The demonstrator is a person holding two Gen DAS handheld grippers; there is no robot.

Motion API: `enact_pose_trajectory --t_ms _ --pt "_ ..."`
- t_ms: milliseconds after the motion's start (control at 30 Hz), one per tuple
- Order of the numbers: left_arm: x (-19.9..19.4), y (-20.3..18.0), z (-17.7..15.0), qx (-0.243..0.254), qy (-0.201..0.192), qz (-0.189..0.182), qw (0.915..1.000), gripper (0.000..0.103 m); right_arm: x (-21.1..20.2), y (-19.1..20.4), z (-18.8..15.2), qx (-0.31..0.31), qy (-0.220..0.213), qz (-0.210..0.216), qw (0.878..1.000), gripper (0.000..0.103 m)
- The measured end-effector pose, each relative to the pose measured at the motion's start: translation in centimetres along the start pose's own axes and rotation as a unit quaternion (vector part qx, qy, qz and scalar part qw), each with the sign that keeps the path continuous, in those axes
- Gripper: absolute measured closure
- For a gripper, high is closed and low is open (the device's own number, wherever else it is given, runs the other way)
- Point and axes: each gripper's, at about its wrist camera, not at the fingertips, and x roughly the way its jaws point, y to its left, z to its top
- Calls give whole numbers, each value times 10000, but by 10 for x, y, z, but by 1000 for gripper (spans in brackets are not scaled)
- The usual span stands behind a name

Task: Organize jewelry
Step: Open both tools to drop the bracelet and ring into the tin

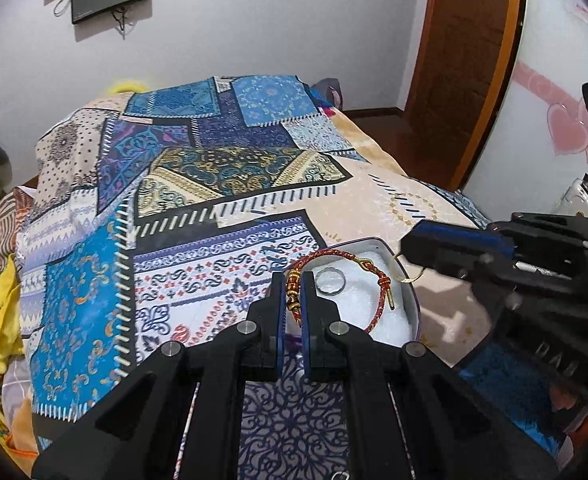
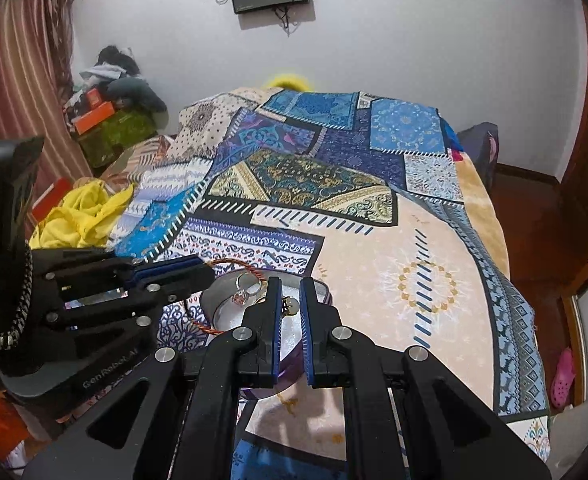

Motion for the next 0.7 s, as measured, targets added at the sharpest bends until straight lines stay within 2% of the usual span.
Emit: enact_pose_trajectory --t_ms 367,700 --pt "17 -2 0 36 199 -124 9997 98 22 -8 -4 169 382 226 9989 95" --pt "13 0 0 -42 211 -242 9995 98 27 -10 -4 269 627 388 9969 95"
